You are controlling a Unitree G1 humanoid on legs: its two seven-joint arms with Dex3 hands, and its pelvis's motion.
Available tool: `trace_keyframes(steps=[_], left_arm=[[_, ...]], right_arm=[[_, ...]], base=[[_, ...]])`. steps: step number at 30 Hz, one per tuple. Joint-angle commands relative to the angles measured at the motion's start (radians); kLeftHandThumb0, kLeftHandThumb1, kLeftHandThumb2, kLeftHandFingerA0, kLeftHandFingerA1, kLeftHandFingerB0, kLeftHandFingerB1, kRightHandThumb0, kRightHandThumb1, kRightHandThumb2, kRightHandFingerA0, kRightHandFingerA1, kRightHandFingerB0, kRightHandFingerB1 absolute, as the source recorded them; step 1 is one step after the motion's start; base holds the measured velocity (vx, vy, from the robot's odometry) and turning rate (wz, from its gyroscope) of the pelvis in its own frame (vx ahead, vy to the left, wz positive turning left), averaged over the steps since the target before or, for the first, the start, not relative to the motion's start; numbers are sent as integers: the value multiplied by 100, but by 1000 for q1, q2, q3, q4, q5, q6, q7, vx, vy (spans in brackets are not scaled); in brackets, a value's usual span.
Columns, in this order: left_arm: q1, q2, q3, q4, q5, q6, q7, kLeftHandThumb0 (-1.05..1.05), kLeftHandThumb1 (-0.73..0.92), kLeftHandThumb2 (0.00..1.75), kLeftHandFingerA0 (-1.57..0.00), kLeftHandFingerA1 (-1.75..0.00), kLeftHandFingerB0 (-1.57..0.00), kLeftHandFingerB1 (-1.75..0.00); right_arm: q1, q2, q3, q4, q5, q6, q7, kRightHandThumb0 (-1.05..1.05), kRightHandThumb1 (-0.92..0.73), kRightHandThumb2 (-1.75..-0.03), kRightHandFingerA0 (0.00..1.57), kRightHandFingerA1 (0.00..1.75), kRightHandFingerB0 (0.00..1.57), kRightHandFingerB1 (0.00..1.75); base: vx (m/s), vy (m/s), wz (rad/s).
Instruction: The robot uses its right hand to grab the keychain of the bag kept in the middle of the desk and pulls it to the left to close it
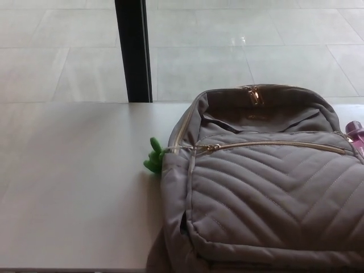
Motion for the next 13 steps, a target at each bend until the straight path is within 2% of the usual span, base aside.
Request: trace_keyframes(steps=[1, 4, 5, 6, 7, 8, 9, 10, 11, 12, 13], left_arm=[[-5, 22, 2, 11, 6, 11, -1, -92, 92, 76, -47, -67, -17, -48], [7, 18, 6, -3, -3, 23, -4, -91, 92, 75, -46, -68, -19, -47], [10, 17, 1, -6, 4, 13, 2, -87, 75, 115, -44, -69, -17, -55], [19, 18, -5, -8, 11, 2, 2, -88, 77, 116, -41, -68, -16, -55], [21, 19, -5, -7, 11, 3, -3, -90, 92, 77, -46, -66, -19, -46], [18, 19, -4, -1, 10, 4, 1, -91, 92, 76, -47, -68, -18, -48], [20, 18, -8, -1, 15, -2, 5, -90, 92, 77, -47, -65, -19, -47], [16, 20, -8, 6, 16, -3, 5, -92, 92, 75, -48, -65, -18, -47], [16, 22, -9, 8, 16, -4, 3, -94, 92, 75, -47, -64, -17, -46], [15, 22, -10, 5, 16, -3, 2, -92, 76, 118, -46, -70, -18, -55], [15, 22, -10, 5, 16, -3, 2, -92, 76, 118, -46, -70, -18, -55]], right_arm=[[13, -33, 26, 14, 25, -46, -19, -46, -60, -58, 80, 81, 37, 61], [13, -53, 46, 42, 19, -67, -23, -47, -60, -58, 84, 81, 41, 62], [8, -56, 47, 53, 26, -66, -24, -46, -61, -58, 81, 80, 42, 61], [15, -57, 49, 44, 32, -61, -23, -45, -61, -58, 81, 80, 42, 61], [16, -61, 56, 49, 28, -66, -28, -45, -61, -58, 79, 78, 42, 60], [22, -60, 60, 40, 31, -67, -27, -45, -61, -58, 78, 78, 43, 62], [31, -60, 65, 28, 30, -66, -31, -46, -43, -89, 80, 84, 44, 67], [25, -58, 65, 32, 35, -60, -43, -42, -59, -57, 84, 83, 49, 62], [17, -59, 65, 47, 39, -64, -50, -42, -59, -58, 87, 83, 48, 61], [10, -63, 67, 63, 41, -72, -53, -42, -59, -57, 84, 83, 49, 62], [10, -63, 67, 63, 41, -72, -53, -42, -59, -57, 84, 83, 49, 62]], base=[[0, 0, 0], [0, 0, 0], [0, 0, 0], [0, 0, 0], [0, 0, 0], [0, 0, 0], [0, 0, 0], [0, 0, 0], [0, 0, 0], [0, 0, 0], [0, 0, 0]])
